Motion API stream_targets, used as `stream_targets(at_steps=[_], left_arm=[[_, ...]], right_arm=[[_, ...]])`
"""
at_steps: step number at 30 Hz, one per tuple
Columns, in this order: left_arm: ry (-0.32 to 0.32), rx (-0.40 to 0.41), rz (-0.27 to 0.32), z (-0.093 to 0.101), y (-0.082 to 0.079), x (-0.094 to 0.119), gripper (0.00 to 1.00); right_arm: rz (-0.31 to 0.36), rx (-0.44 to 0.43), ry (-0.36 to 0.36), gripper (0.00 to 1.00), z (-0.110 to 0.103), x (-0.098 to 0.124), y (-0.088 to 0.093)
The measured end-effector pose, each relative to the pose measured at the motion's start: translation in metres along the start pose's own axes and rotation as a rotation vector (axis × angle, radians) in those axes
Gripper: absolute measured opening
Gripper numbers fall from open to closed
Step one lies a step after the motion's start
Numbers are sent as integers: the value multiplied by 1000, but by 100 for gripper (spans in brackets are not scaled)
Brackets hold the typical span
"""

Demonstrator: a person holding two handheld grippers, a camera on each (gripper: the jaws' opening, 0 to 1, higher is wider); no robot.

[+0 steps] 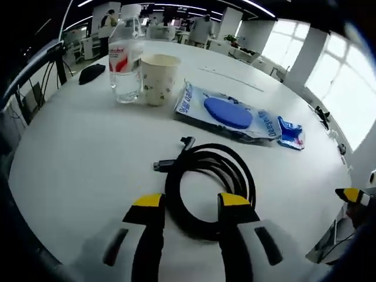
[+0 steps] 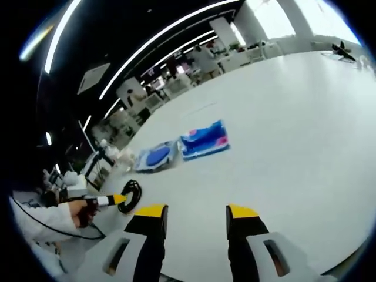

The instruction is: Arrange the tabletop items into an orderly group along one side of the table until the central work area is clear of visible clutter.

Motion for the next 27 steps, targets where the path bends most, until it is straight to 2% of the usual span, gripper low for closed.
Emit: stream_targets(at_steps=[2, 5, 6, 8, 10, 13, 15, 18, 20, 23, 27], left_arm=[[-19, -18, -5, -1, 1, 0, 25], [-77, -102, -24, -12, 2, -1, 11], [-65, -111, -26, -11, 2, -1, 10], [-54, -92, -31, -12, 1, -1, 8], [-37, -28, -38, -12, 2, 2, 5], [-25, 2, -11, -11, 1, 6, 2], [-9, -7, -13, -7, 3, 7, 2], [48, -16, 9, 4, 2, 11, 2], [75, -19, 33, 9, 0, 15, 2], [145, 30, 103, 23, -8, 24, 2], [196, 25, 127, 39, -5, 36, 1]], right_arm=[[-6, 1, -3, 39, -2, -1, 1], [-13, 7, -10, 37, -4, -2, 3], [-15, 9, -11, 36, -4, -3, 3], [-14, 12, -13, 34, -5, -3, 3], [-13, 10, -18, 34, -6, -4, 3], [-10, 9, -19, 33, -5, -3, 1], [-9, 9, -19, 33, -5, -3, 1], [-13, 12, -20, 33, -5, -3, 2], [-20, 20, -24, 33, -7, -3, 3], [-28, 27, -38, 34, -12, -5, 5], [-53, 31, -70, 35, -20, -10, 11]])
Point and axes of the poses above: the point that each gripper's makers call its tool centre point, and the gripper's own axes: x roughly backward along the fingers, z roughly to its right, y roughly out of its underside, the point moved 4 cm from there along x, roughly backward along the fingers, and after that the axes turned 7 degrees about -x, right-handed, at the moved point
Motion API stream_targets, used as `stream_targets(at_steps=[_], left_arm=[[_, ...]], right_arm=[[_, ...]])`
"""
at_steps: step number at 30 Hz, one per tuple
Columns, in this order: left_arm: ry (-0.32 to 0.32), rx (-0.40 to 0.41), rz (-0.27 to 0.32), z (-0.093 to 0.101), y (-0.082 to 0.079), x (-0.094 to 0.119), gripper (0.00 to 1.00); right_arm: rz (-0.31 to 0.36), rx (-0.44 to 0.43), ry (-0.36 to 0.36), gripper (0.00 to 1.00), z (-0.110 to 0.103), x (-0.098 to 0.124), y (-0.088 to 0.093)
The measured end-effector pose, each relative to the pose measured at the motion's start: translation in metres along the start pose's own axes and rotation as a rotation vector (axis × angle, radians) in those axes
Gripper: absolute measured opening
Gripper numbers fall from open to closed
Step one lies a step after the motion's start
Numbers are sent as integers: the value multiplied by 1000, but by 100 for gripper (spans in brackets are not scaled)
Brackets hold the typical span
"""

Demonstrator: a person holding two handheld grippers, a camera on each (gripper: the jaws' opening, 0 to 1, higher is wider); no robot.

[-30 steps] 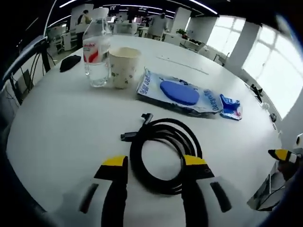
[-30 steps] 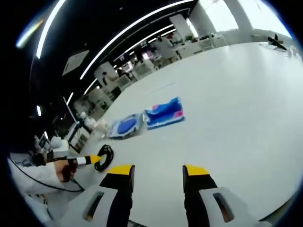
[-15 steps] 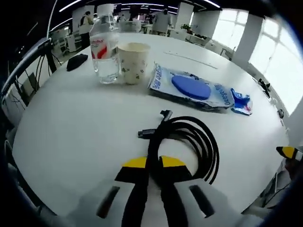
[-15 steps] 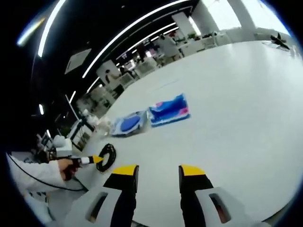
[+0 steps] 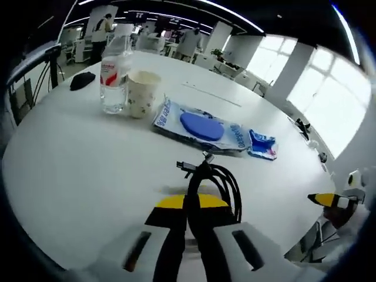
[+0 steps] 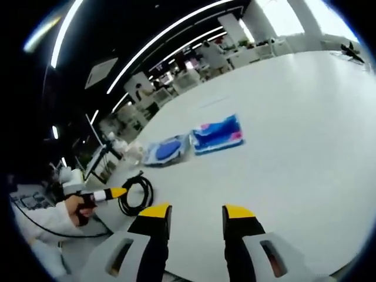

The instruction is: Arrange the tabletop items into an orderly group along one side of the table until the central work area is clear of visible clutter.

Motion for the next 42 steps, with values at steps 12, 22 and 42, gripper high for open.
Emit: stream_targets(at_steps=[12, 22, 42], left_arm=[[194, 10, 104, 47, -18, 23, 1], [439, 29, 249, 105, -50, 46, 1], [407, -24, 137, 111, -25, 33, 4]], right_arm=[[-125, -12, -184, 52, -45, -22, 22], [-105, -273, -393, 63, -80, -29, 18], [-59, -349, -452, 1, -81, -17, 0]])
Point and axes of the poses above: the point that each gripper's makers call its tool centre point, and the gripper's own axes: x roughly backward along the fingers, z roughly to its right, y roughly out of its underside, the point moved 4 cm from there along x, roughly backward along the fingers, and after that the axes turned 7 degrees about -x, right-handed, at the moved point
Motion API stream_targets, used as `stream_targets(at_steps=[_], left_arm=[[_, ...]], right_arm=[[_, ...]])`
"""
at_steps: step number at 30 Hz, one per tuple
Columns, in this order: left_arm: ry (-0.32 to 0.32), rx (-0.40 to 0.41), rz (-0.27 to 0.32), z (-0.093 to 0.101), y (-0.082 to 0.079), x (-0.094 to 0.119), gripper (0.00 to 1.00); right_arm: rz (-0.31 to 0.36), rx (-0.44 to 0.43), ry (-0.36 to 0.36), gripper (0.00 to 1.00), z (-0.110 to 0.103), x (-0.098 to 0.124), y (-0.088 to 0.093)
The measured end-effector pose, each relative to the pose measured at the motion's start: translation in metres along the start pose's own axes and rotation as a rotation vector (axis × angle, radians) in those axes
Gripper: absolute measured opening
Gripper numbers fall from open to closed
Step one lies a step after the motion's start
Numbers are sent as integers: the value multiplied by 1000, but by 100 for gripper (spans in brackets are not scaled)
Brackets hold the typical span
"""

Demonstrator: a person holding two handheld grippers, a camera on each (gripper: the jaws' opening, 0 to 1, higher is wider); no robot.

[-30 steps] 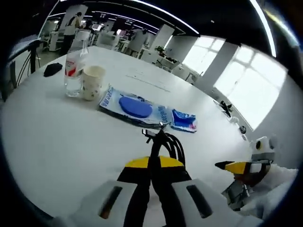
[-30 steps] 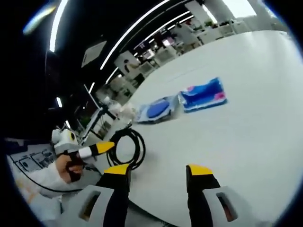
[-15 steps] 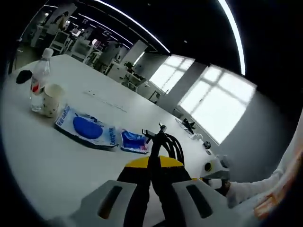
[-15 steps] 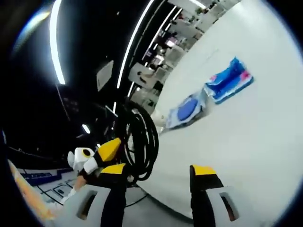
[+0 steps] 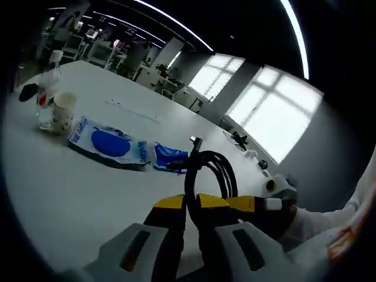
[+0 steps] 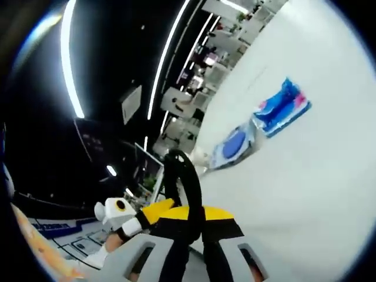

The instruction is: Arrange the tabletop items into an orderly group along one side of the table until the central work area is clear of visible clutter.

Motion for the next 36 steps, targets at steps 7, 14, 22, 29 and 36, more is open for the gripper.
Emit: stream_targets(at_steps=[7, 14, 22, 29, 36], left_arm=[[-17, -46, 6, -5, -1, 6, 11], [-43, -19, 11, -16, 4, 22, 14], [-88, 7, 50, -29, 3, 39, 22], [-90, 19, 50, -29, 8, 44, 22], [-76, 28, 51, -26, 8, 42, 21]], right_arm=[[-4, 6, -29, 0, -5, -2, -5], [29, 25, 14, 0, 7, -1, -30], [54, -31, 135, 0, 45, -1, -53], [49, -67, 212, 1, 72, 2, -60], [52, -75, 252, 1, 81, 3, -58]])
Point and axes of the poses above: the point that each gripper's makers call its tool centre point, and the gripper's own axes: x roughly backward along the fingers, z roughly to its right, y roughly out of its underside, the point moved 4 cm from there along x, roughly backward along the fingers, and after that the axes turned 7 degrees about -x, right-handed, at the moved point
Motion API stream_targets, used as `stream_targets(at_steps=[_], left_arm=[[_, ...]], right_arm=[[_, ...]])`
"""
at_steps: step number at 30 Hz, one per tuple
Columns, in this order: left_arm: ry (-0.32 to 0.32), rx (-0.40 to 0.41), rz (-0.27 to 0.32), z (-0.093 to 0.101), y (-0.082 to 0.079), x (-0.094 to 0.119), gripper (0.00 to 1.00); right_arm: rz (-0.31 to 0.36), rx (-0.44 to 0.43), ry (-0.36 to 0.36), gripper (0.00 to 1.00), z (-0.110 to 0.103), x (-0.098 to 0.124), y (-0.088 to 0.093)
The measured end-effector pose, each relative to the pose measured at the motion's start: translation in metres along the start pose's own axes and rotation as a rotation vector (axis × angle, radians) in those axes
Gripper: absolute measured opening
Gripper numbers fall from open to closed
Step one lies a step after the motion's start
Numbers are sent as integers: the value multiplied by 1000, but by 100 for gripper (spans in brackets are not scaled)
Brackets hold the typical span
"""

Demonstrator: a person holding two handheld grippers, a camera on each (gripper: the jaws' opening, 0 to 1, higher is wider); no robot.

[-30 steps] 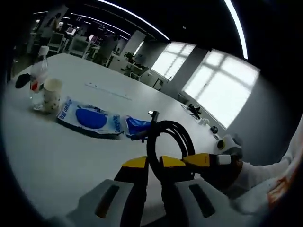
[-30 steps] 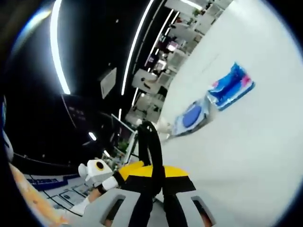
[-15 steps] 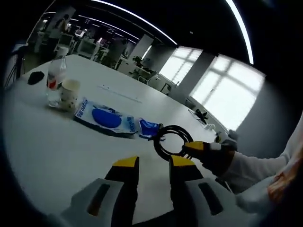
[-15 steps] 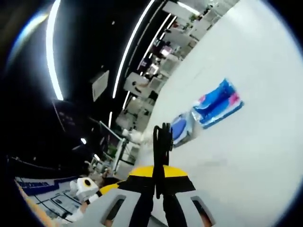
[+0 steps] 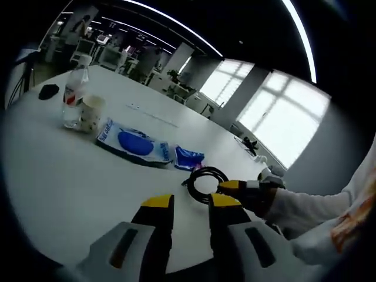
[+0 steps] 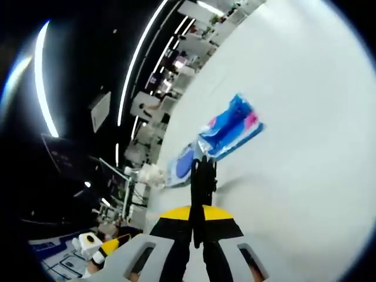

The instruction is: Arrange the tabletop items into an orderly group along one side of the table until the central work area is clear of visible clutter.

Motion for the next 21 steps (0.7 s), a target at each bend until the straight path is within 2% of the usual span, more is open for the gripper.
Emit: stream_targets(at_steps=[4, 14, 18, 21], left_arm=[[2, 6, -1, 0, 1, 0, 21], [-15, 27, 9, -5, 1, 4, 20], [-9, 19, 10, -2, -1, 5, 19], [-5, 21, 12, -2, -1, 5, 20]], right_arm=[[18, -12, 52, 2, 10, 0, -3], [60, 52, 155, 5, 30, 1, -12], [47, 97, 186, 6, 38, 1, -11], [43, 123, 206, 12, 43, 1, -12]])
Point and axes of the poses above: the point that each gripper's makers call its tool centre point, and the gripper's own axes: x roughly backward along the fingers, z roughly to its right, y roughly out of its underside, the point moved 4 cm from there along x, roughly backward along the fingers, and after that the axes turned 7 degrees about -x, right-handed, at the moved point
